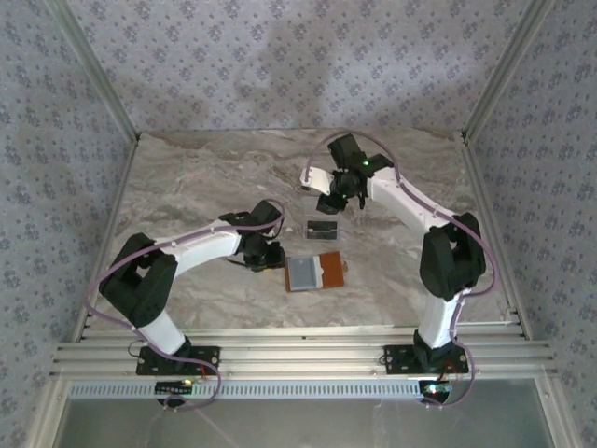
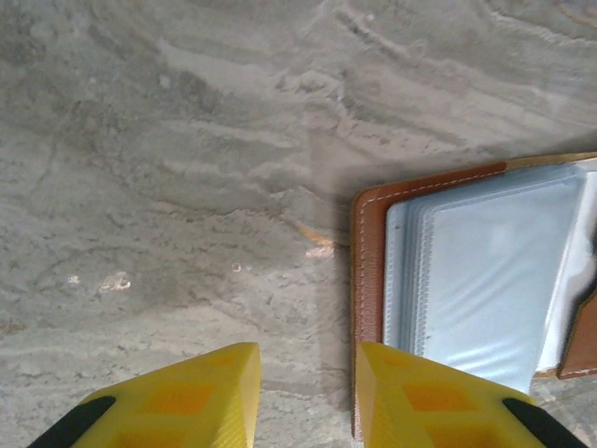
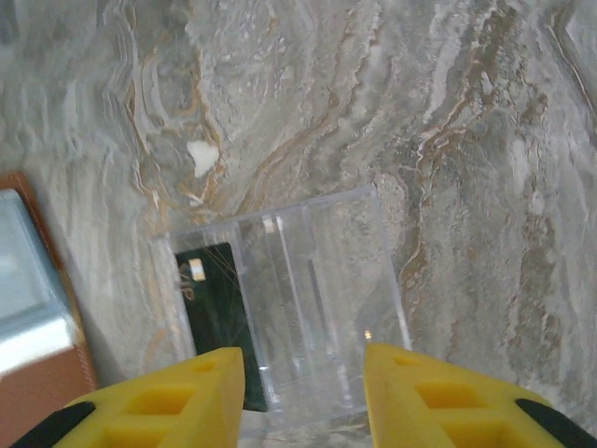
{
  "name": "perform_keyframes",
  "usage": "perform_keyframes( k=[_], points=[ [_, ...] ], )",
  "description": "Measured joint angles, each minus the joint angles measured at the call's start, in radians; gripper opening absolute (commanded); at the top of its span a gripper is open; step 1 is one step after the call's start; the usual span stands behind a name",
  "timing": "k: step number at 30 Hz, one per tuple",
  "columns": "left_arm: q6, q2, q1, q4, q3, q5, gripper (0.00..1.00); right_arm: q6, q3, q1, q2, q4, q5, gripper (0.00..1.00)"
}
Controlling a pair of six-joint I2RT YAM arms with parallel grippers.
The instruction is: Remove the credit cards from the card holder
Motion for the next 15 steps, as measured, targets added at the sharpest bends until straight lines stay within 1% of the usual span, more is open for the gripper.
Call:
perform_keyframes(
  k=[3, 7, 13, 15],
  points=[
    [-0.003, 0.0, 0.0, 0.007, 0.0, 0.001, 0.34, 0.148, -0.071, 0.024, -0.047, 0.053, 0.008, 0.39],
    [-0.006, 0.0, 0.0, 0.016, 0.0, 0.007, 0.34, 0.407, -0.142, 0.074, -0.089, 0.105, 0.053, 0.35],
    [-0.005, -0.002, 0.005, 0.027, 0.0, 0.016, 0.33, 0.786, -0.171, 0.172, -0.106, 0.105, 0.139, 0.34],
    [-0.004, -0.006, 0.014, 0.029, 0.0, 0.023, 0.33, 0.883, -0.171, 0.2, -0.106, 0.086, 0.156, 0.34]
  ],
)
